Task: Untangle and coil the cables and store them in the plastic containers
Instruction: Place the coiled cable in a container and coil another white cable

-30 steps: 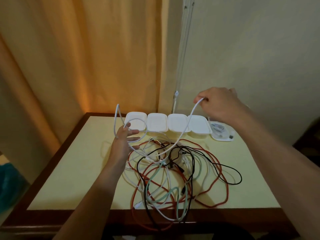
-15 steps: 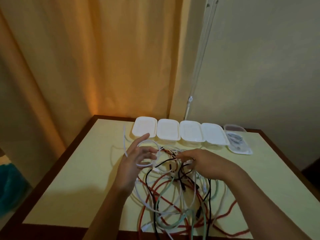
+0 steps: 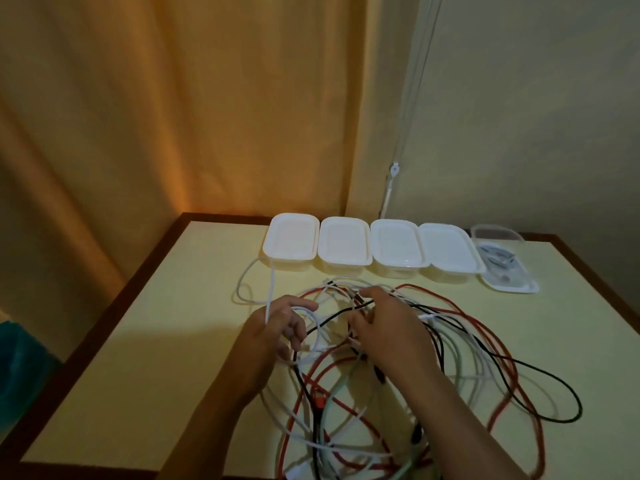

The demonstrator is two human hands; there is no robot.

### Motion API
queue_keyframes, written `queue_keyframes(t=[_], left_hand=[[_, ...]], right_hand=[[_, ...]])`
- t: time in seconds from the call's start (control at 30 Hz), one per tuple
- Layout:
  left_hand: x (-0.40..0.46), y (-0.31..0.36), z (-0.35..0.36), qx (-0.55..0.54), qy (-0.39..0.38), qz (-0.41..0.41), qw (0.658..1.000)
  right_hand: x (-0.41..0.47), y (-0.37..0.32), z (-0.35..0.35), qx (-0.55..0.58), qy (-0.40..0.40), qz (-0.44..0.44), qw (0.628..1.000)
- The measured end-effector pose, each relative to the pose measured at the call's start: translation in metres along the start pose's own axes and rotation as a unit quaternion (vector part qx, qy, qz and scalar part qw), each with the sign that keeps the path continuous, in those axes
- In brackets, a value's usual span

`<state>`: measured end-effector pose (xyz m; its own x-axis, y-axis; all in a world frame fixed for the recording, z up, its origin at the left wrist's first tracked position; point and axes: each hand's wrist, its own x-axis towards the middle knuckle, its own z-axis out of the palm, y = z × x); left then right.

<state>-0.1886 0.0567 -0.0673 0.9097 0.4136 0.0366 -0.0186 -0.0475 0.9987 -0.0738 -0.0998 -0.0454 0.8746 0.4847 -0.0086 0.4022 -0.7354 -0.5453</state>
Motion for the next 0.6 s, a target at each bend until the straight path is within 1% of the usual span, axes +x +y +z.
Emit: queue_keyframes(t=[0.1, 0.17, 0.2, 0.27, 0.37, 0.4, 0.47, 0.53, 0.6], left_hand=[[0.001, 0.001, 0.000, -0.017, 0.019, 0.005, 1.000], [0.003, -0.001, 0.000, -0.031, 0.024, 0.009, 0.999], [0.003, -0.002, 0.002, -0.027, 0.021, 0.021, 0.999], [0.005, -0.004, 0.005, -0.023, 0.023, 0.034, 0.999], [0.011, -0.010, 0.005, -0.015, 0.065, 0.004, 0.998], [0.013, -0.013, 0.003, 0.001, 0.078, -0.013, 0.997], [0.014, -0.017, 0.001, 0.080, 0.100, -0.035, 0.991], [0.014, -0.014, -0.002, 0.158, 0.125, -0.042, 0.979], [0.014, -0.007, -0.004, 0.222, 0.186, -0.061, 0.955]], right_hand=[[0.012, 0.006, 0.013, 0.035, -0.021, 0.045, 0.998], [0.018, 0.008, 0.021, 0.040, -0.026, 0.050, 0.998], [0.020, 0.008, 0.023, 0.055, -0.018, 0.049, 0.997], [0.025, 0.009, 0.022, 0.120, 0.011, 0.046, 0.992], [0.027, 0.010, 0.006, 0.245, 0.080, 0.044, 0.965], [0.028, 0.010, -0.001, 0.276, 0.110, 0.036, 0.954], [0.026, 0.009, -0.014, 0.325, 0.167, 0.016, 0.931], [0.023, 0.008, -0.022, 0.378, 0.200, 0.010, 0.904], [0.020, 0.005, -0.027, 0.413, 0.216, 0.008, 0.885]])
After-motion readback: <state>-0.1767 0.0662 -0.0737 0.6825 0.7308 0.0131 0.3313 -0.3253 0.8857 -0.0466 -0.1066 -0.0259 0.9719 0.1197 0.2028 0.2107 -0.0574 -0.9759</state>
